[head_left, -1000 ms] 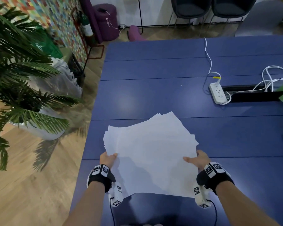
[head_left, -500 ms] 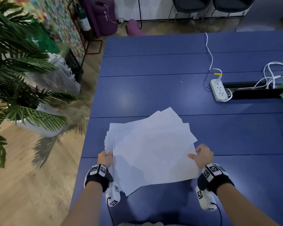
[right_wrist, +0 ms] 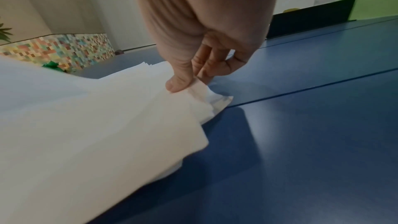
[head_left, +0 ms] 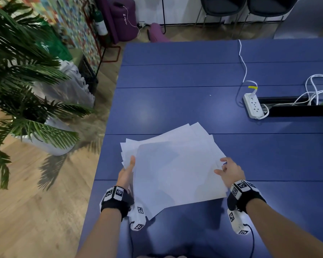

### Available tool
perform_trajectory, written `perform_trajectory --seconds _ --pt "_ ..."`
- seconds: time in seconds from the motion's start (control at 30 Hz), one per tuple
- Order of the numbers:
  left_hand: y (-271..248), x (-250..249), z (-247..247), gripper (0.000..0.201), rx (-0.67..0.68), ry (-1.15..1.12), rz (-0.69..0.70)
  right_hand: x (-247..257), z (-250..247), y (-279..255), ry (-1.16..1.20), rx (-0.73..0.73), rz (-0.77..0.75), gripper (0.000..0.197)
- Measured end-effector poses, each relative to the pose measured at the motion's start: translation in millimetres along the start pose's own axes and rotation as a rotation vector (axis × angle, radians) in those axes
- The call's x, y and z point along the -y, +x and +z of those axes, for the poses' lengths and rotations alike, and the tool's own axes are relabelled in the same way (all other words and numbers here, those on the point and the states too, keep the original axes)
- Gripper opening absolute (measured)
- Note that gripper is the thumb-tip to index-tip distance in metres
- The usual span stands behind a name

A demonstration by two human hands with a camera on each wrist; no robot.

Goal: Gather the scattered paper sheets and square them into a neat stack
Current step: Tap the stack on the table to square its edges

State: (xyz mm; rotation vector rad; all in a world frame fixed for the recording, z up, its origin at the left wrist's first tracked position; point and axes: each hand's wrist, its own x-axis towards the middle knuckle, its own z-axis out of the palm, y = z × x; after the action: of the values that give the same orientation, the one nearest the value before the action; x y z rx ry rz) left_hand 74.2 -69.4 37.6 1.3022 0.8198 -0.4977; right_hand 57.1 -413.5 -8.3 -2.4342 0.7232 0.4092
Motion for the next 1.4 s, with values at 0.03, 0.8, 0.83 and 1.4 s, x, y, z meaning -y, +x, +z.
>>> perform_trajectory --seconds 0.03,0.8,0.83,1.4 --pt "1.0 -0.9 -3.1 0.07 0.094 -0.106 -0.06 0.6 -0.6 0.3 -0.016 0.008 0.008 0.039" --pt "-2.2 -35.1 -29.6 0.025 -0.044 0.25 0.478 25.8 -51.6 0.7 0.747 0.291 -0.18 0.05" --pt "-5.0 -41.1 -29.3 0.029 -0.039 0.25 0.508 26.5 -57.1 -0.8 0.773 0.321 -0.203 0.045" --pt "-1.3 -46.8 -12.2 0.037 0.013 0.541 0.746 31.2 -51.4 -32.7 0.799 -0.07 -0.281 0.05"
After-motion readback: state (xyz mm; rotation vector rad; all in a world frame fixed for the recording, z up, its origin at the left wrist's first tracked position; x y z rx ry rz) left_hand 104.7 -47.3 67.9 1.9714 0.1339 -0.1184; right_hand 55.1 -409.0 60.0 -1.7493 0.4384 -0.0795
